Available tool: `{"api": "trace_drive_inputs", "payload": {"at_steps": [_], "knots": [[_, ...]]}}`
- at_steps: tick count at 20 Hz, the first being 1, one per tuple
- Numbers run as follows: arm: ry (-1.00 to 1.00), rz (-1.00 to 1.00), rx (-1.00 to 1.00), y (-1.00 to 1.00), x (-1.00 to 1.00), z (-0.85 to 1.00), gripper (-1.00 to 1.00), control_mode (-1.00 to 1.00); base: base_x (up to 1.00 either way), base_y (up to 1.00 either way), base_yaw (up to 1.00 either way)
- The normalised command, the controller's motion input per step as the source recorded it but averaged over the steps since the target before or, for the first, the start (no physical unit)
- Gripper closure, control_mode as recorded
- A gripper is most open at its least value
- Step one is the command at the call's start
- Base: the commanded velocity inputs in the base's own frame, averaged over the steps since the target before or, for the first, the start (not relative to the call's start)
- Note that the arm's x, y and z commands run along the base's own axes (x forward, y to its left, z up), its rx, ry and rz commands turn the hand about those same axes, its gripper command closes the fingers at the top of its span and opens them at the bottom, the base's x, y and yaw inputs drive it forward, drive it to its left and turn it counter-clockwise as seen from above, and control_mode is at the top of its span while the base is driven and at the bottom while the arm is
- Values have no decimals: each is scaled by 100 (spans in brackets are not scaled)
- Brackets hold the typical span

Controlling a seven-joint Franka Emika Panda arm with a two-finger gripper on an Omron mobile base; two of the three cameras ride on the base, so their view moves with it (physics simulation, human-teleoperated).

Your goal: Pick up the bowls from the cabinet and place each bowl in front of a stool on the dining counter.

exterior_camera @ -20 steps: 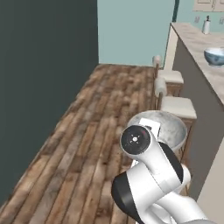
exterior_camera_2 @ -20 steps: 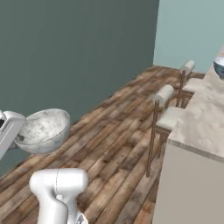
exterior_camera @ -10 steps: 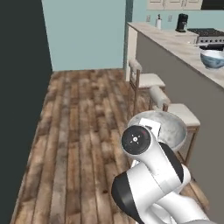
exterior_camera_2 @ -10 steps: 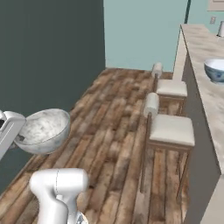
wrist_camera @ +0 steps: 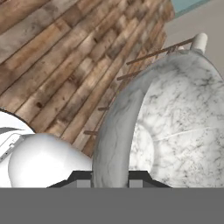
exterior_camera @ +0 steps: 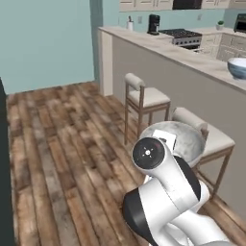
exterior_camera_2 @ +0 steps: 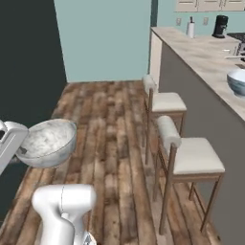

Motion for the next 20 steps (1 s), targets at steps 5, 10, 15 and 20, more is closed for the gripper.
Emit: {"api": "trace_drive_inputs", "payload": {"at_steps": [5,10,15,20], "knots": [[0,0,0,0,0,0,100,100,100,90,-51],[0,0,0,0,0,0,100,100,100,82,-59],[0,0,0,0,0,0,100,100,100,87,-62],[0,0,0,0,0,0,100,100,63,97,-65]]}}
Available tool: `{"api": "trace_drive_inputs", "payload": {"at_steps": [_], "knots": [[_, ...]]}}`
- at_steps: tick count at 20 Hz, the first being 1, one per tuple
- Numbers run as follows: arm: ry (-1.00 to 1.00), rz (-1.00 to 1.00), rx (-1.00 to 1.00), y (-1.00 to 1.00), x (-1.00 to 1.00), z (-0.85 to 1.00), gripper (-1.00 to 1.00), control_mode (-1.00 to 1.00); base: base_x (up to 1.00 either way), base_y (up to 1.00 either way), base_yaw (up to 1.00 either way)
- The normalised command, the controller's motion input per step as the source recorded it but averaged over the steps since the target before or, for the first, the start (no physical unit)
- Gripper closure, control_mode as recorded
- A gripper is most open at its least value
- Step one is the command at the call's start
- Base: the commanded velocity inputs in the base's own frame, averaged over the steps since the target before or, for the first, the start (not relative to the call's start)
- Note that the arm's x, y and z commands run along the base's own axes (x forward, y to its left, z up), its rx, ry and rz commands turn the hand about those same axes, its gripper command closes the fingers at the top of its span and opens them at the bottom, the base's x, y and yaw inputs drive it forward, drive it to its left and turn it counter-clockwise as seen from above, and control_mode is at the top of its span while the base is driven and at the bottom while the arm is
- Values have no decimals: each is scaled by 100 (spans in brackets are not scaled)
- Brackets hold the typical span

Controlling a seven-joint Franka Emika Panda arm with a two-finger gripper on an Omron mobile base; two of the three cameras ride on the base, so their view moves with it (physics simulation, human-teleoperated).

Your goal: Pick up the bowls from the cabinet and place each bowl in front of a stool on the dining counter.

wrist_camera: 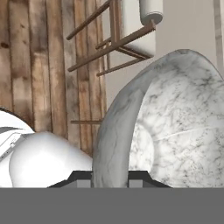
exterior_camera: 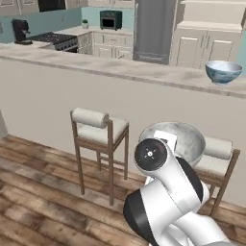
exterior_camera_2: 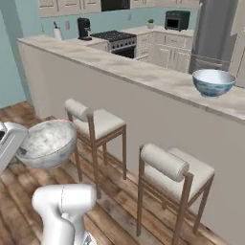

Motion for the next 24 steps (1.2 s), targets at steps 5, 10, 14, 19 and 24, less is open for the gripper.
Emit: {"api": "trace_drive_inputs", "payload": {"at_steps": [5,10,14,19,24], "knots": [[0,0,0,0,0,0,100,100,47,89,-67],[0,0,0,0,0,0,100,100,34,69,-55],[0,0,0,0,0,0,100,100,43,74,-45],[0,0,0,0,0,0,100,100,33,69,-35],[0,0,0,0,0,0,100,100,25,76,-25]]}}
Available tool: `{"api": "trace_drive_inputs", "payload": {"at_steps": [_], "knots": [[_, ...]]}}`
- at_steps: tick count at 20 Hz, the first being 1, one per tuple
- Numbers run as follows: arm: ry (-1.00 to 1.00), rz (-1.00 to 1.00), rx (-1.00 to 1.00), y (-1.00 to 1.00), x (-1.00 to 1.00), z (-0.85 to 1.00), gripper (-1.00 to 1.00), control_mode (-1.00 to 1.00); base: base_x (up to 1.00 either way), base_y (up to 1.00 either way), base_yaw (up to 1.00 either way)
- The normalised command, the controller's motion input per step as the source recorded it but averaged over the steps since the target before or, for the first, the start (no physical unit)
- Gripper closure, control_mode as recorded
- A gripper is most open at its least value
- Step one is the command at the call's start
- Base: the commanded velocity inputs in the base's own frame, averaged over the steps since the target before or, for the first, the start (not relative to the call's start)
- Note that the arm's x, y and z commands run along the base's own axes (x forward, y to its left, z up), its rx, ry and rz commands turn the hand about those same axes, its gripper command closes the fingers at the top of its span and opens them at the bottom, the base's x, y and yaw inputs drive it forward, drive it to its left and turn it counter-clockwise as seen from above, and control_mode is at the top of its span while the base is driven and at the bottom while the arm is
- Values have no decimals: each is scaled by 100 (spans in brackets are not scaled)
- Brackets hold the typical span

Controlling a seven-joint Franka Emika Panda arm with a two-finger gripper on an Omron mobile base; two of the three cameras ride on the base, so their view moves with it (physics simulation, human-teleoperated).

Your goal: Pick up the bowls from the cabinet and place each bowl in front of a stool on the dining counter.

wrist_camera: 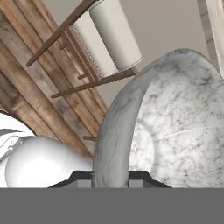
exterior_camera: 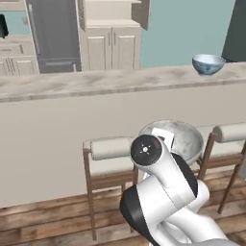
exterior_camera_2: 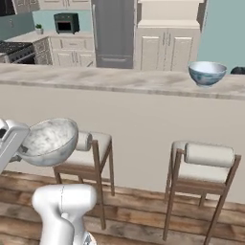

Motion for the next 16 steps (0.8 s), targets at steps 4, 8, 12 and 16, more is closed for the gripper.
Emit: {"api": "trace_drive_inputs", "payload": {"at_steps": [4,8,12,16], "knots": [[0,0,0,0,0,0,100,100,44,72,-22],[0,0,0,0,0,0,100,100,65,43,-20],[0,0,0,0,0,0,100,100,69,15,-20],[0,0,0,0,0,0,100,100,66,10,-18]]}}
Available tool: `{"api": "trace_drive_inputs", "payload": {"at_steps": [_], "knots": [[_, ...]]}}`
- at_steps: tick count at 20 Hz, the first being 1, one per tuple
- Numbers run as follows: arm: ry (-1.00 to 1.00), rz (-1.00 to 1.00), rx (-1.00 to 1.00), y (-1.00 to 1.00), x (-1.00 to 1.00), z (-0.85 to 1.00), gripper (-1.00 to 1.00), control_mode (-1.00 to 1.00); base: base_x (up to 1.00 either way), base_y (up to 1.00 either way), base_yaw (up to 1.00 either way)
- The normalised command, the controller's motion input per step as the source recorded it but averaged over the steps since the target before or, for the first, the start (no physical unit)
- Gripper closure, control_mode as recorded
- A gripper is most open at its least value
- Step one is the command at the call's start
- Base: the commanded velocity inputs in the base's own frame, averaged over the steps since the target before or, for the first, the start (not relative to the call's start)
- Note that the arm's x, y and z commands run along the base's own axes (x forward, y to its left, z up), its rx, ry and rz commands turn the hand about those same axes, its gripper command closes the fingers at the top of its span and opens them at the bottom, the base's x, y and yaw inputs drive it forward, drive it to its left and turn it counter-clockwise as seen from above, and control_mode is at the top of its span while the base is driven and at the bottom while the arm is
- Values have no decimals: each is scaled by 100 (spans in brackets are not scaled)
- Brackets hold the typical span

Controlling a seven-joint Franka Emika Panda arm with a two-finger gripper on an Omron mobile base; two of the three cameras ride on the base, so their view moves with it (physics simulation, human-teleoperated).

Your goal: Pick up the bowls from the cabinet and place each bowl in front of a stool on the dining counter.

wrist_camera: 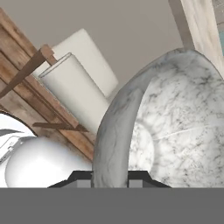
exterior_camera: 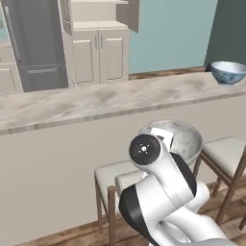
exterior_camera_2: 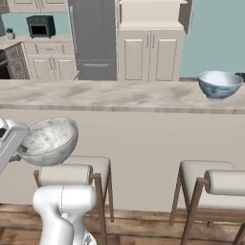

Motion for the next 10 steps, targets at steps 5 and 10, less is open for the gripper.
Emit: {"api": "trace_drive_inputs", "payload": {"at_steps": [5,10], "knots": [[0,0,0,0,0,0,100,100,41,43,-23],[0,0,0,0,0,0,100,100,37,60,-24]]}}
